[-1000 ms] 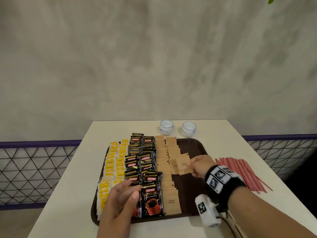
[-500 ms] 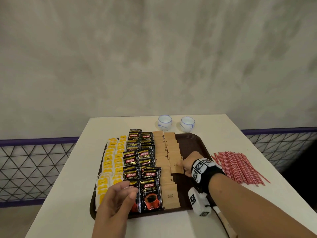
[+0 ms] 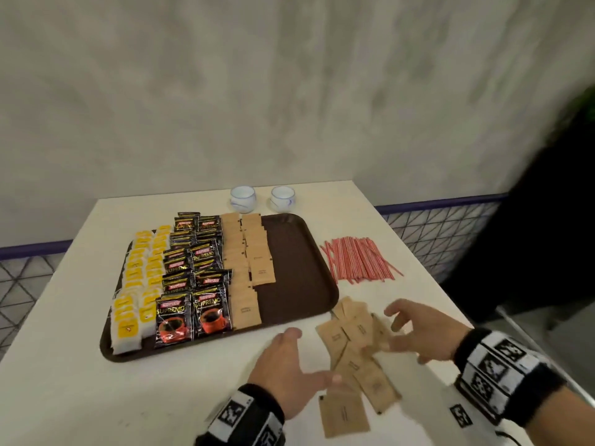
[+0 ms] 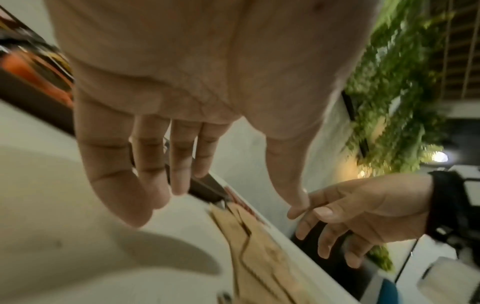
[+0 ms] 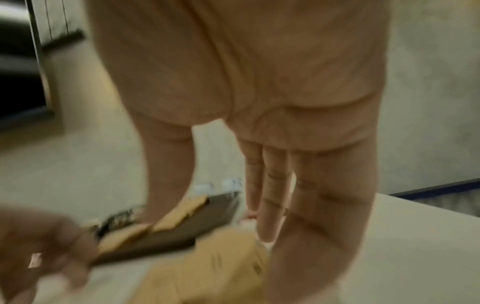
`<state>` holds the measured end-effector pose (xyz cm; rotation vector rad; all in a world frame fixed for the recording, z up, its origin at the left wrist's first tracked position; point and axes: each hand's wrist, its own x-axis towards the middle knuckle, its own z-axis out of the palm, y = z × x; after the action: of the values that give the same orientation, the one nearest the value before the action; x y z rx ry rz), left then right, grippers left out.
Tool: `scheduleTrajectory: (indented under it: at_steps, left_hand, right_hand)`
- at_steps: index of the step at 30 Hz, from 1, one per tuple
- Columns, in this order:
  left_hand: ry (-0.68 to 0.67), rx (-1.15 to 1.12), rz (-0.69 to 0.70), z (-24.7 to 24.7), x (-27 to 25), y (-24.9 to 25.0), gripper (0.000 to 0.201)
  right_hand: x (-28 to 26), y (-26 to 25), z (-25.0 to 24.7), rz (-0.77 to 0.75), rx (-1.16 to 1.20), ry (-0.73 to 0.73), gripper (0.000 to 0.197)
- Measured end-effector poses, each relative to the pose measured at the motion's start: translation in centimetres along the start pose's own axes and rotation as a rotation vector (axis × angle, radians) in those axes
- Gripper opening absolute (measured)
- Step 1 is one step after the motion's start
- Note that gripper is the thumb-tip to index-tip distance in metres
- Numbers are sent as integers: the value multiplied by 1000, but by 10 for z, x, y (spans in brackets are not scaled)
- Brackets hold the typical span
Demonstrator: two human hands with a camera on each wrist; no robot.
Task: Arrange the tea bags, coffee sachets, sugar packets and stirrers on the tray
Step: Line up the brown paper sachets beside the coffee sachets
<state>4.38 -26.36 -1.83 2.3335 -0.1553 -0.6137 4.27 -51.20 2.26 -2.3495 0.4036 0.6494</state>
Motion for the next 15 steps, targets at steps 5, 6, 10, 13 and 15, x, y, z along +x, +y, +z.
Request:
scheduleTrajectory:
  at_steps: [5,6,10,13,15]
  left_hand:
    - [-72,341,8,42,18,27,110]
    - [-55,337,1,47,20,31,109]
    - [59,322,-35,59,35,42,110]
    - [151,215,-83,62,43,41,101]
    - [182,66,-137,62,42,37,98]
  right_hand:
    - [16,13,23,-23,-304,118,113]
    - [23,10,28,-25,-357,149,112]
    - [40,-5,41,-32,-320,221,86]
    - [35,-11,53,-105,-299,193,62]
    - [28,-12,65,-155,-229,160,52]
